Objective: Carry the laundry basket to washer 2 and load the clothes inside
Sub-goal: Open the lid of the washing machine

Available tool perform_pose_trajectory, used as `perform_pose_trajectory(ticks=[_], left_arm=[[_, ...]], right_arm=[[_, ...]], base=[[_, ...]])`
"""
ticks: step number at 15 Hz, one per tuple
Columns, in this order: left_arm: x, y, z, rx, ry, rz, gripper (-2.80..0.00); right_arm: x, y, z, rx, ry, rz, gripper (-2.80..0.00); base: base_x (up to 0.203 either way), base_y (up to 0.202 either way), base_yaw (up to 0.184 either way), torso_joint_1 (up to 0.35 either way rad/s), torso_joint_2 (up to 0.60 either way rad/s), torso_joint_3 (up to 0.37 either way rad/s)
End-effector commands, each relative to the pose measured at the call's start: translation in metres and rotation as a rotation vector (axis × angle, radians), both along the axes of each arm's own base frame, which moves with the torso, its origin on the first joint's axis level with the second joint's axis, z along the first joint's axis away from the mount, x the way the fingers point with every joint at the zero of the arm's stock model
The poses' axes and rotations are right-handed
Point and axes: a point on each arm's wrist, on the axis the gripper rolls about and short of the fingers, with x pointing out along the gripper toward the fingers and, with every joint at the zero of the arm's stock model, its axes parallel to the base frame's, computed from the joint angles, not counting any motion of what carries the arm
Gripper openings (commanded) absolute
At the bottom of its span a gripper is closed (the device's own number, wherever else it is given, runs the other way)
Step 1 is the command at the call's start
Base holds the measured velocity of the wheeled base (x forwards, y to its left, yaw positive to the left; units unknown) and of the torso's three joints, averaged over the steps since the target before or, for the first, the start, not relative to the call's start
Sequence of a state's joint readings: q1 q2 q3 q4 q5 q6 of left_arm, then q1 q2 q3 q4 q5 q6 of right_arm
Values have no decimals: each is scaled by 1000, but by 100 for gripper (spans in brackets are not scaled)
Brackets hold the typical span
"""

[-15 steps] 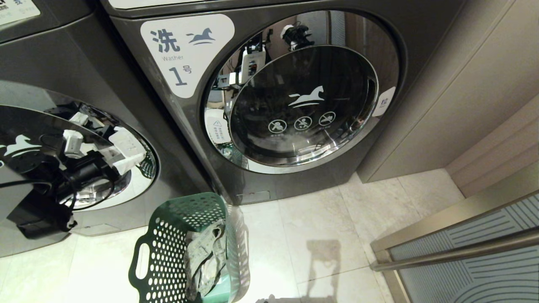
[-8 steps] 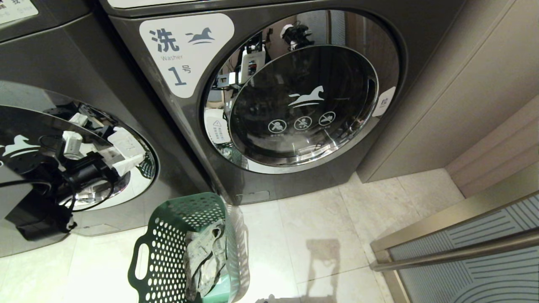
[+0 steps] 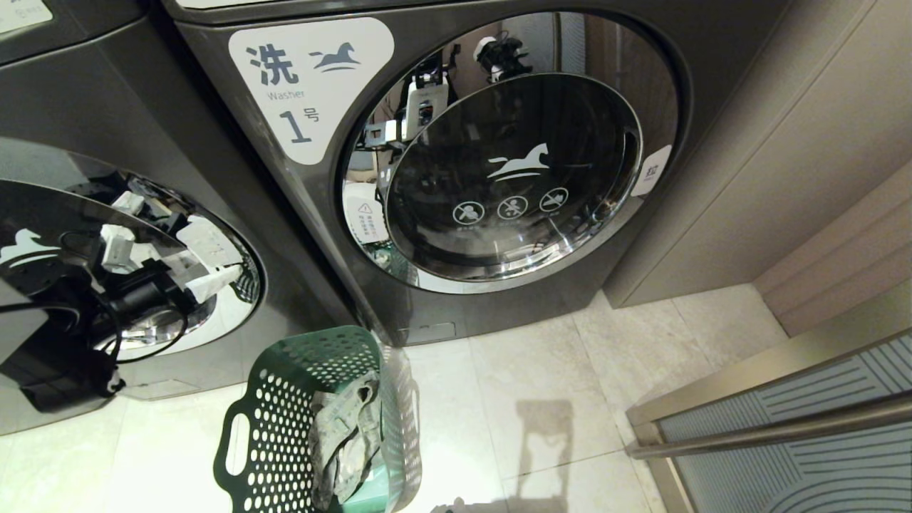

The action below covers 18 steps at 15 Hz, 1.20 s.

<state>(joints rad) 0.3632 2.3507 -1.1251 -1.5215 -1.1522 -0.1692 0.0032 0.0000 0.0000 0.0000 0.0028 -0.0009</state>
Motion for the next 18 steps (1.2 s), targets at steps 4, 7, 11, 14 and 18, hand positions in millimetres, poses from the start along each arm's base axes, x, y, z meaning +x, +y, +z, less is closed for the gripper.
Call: perform_pose_trajectory(ticks=[4, 7, 11, 14, 18], left_arm=[[-3, -4, 6, 23, -9, -64, 0], [1, -17, 5, 22, -8, -96, 0], [3, -27, 3, 22, -3, -121, 0], [-1, -28, -1, 16, 21, -131, 0], [-6, -33, -4, 23, 34, -160, 0]], right_arm=[[0, 0, 0, -1, 2, 1, -280], [0, 0, 0, -1, 2, 0, -280], [0, 0, 0, -1, 2, 0, -280], [0, 0, 0, -1, 2, 0, -280], [0, 0, 0, -1, 2, 2, -280]], base=[[0, 0, 0, 0, 0, 0], [0, 0, 0, 0, 0, 0], [0, 0, 0, 0, 0, 0], [0, 0, 0, 0, 0, 0], [0, 0, 0, 0, 0, 0]])
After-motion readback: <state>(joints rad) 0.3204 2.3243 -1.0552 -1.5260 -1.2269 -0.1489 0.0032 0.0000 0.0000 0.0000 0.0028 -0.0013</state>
